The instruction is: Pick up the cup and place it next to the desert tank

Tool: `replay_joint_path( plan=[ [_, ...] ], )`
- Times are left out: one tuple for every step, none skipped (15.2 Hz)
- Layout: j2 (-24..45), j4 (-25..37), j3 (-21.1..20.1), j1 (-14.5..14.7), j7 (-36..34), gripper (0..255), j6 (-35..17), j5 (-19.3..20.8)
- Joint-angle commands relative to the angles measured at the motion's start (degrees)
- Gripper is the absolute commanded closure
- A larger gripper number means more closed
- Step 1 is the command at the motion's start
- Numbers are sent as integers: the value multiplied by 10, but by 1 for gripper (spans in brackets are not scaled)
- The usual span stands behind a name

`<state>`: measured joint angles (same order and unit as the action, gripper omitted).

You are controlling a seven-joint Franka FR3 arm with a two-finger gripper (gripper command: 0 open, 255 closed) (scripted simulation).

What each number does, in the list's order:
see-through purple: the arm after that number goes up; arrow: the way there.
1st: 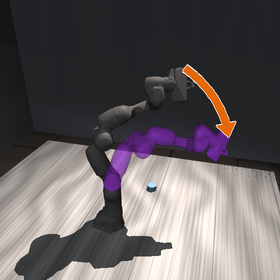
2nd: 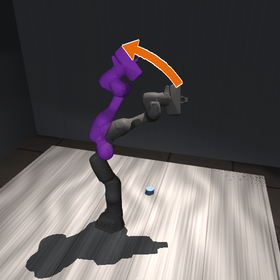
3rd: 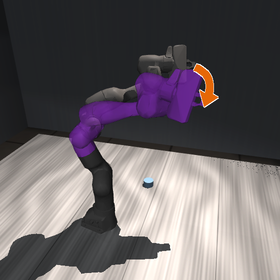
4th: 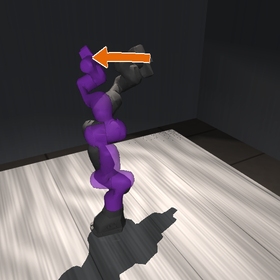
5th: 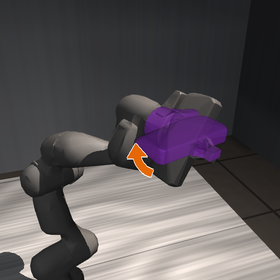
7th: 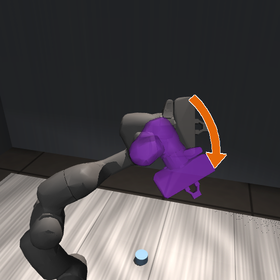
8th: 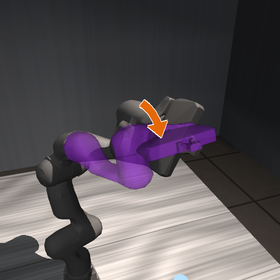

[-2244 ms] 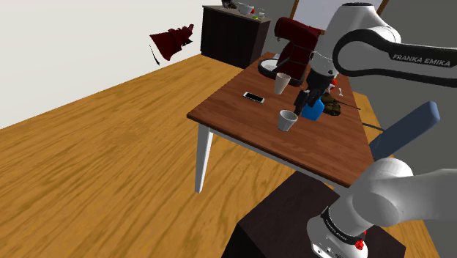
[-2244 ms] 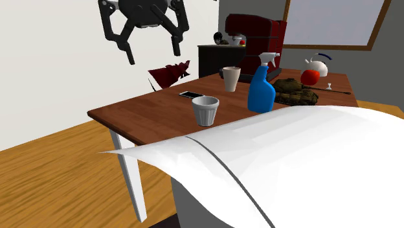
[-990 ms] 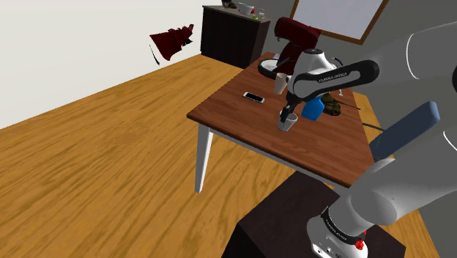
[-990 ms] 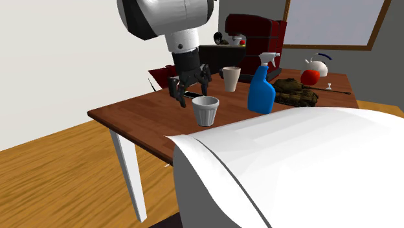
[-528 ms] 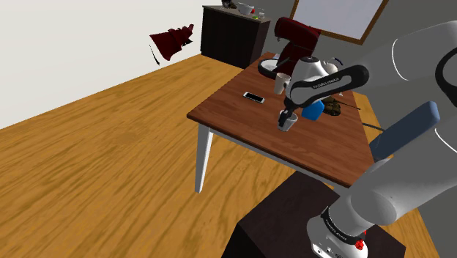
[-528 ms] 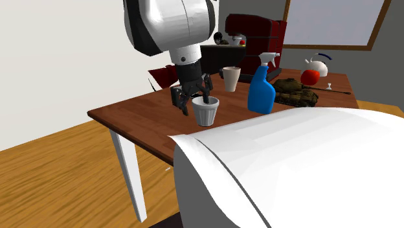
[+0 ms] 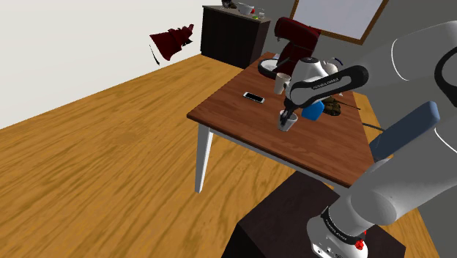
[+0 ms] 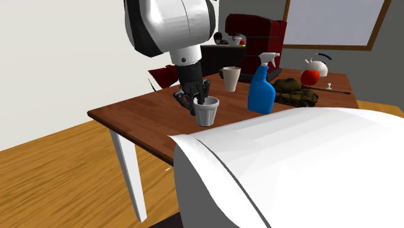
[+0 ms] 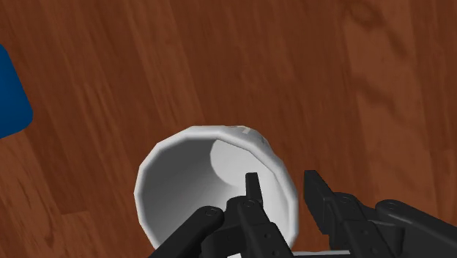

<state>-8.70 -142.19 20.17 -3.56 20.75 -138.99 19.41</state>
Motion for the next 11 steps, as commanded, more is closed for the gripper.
replay_joint_path(
  plan=[
    [0,0,0,0,0,255,0,0],
    [0,0,0,0,0,255,0,0],
    [0,0,0,0,0,255,0,0],
    [0,0,0,0,0,255,0,0],
    [0,0,0,0,0,255,0,0],
    [0,0,0,0,0,255,0,0],
    [0,0,0,0,0,255,0,0],
    [0,0,0,0,0,255,0,0],
    [-6,3,-1,0,1,255,8,0],
    [-11,6,-2,0,2,255,17,-1],
    [-17,9,-2,1,3,255,26,-1]
  ],
)
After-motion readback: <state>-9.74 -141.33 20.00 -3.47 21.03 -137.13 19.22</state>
